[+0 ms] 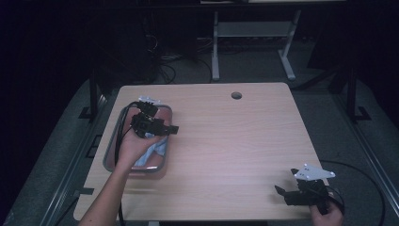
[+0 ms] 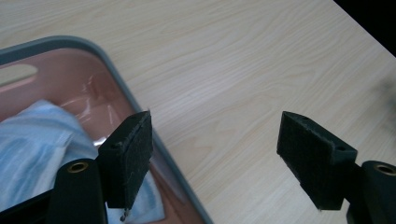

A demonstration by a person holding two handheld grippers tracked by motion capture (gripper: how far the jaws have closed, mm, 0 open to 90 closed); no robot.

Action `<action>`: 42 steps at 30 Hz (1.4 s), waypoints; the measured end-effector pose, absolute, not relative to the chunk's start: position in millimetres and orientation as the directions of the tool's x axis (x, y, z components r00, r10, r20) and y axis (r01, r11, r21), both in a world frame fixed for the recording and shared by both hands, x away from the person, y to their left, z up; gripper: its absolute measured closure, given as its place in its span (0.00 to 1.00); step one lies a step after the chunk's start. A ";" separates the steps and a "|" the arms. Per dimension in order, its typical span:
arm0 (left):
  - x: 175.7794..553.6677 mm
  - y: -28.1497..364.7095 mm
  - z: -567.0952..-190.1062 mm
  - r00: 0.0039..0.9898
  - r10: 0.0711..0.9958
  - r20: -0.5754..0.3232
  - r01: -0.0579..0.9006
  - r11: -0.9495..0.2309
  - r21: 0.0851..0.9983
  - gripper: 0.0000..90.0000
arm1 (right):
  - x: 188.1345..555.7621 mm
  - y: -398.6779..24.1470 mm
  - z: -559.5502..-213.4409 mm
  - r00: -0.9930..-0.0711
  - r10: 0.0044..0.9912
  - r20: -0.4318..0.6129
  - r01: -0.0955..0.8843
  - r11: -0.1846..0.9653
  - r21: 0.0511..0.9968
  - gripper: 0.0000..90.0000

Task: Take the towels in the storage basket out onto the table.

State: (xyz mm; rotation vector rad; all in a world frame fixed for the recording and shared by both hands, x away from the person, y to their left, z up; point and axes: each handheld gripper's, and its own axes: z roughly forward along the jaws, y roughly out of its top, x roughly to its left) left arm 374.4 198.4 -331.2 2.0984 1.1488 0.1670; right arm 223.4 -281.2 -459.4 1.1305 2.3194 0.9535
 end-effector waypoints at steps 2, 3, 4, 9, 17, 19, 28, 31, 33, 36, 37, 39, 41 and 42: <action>374.8 204.8 -332.0 0.581 0.783 -0.223 0.685 -0.322 0.653 0.28 | 223.3 -281.0 -459.0 -0.600 0.798 -0.048 0.532 0.443 0.722 0.15; 374.6 207.9 -332.3 0.575 0.787 -0.226 0.686 -0.313 0.657 0.28 | 223.4 -281.0 -458.9 -0.601 0.798 -0.049 0.530 0.443 0.723 0.15; 374.3 210.7 -332.6 0.568 0.792 -0.224 0.689 -0.308 0.656 0.28 | 223.3 -280.5 -458.9 -0.602 0.797 -0.053 0.529 0.448 0.721 0.15; 373.5 225.9 -336.8 0.538 0.814 -0.219 0.704 -0.292 0.647 0.28 | 223.4 -279.6 -459.3 -0.604 0.796 -0.054 0.528 0.449 0.721 0.15; 375.0 240.8 -346.3 0.509 0.832 -0.221 0.725 -0.276 0.631 0.28 | 223.3 -278.3 -459.7 -0.604 0.795 -0.053 0.531 0.451 0.717 0.15; 376.3 244.6 -349.0 0.496 0.841 -0.217 0.735 -0.274 0.621 0.28 | 223.6 -277.8 -459.9 -0.608 0.792 -0.055 0.529 0.455 0.716 0.15; 386.2 257.5 -364.6 0.417 0.886 -0.202 0.784 -0.238 0.573 0.28 | 223.3 -277.4 -459.7 -0.611 0.789 -0.062 0.526 0.464 0.713 0.15; 390.9 257.9 -368.8 0.394 0.900 -0.186 0.796 -0.233 0.558 0.28 | 223.2 -276.8 -459.2 -0.615 0.785 -0.069 0.521 0.471 0.712 0.15; 396.1 257.4 -375.1 0.361 0.917 -0.171 0.821 -0.225 0.525 0.28 | 222.7 -276.1 -458.4 -0.617 0.784 -0.070 0.518 0.471 0.715 0.15; 399.5 257.8 -381.0 0.341 0.925 -0.170 0.836 -0.216 0.504 0.28 | 222.5 -275.9 -458.4 -0.615 0.785 -0.069 0.518 0.469 0.715 0.15; 400.5 257.9 -383.5 0.330 0.930 -0.164 0.843 -0.212 0.494 0.28 | 222.5 -275.7 -458.7 -0.616 0.785 -0.067 0.519 0.468 0.715 0.15; 401.4 256.1 -389.1 0.321 0.937 -0.140 0.853 -0.221 0.473 0.29 | 222.7 -275.2 -458.8 -0.618 0.782 -0.073 0.515 0.474 0.714 0.15; 401.3 251.7 -395.0 0.332 0.937 -0.106 0.856 -0.252 0.450 0.30 | 222.9 -274.9 -458.5 -0.620 0.781 -0.075 0.514 0.476 0.713 0.15; 401.7 250.7 -396.9 0.343 0.936 -0.082 0.855 -0.275 0.439 0.31 | 222.8 -274.8 -458.5 -0.620 0.781 -0.073 0.515 0.475 0.714 0.15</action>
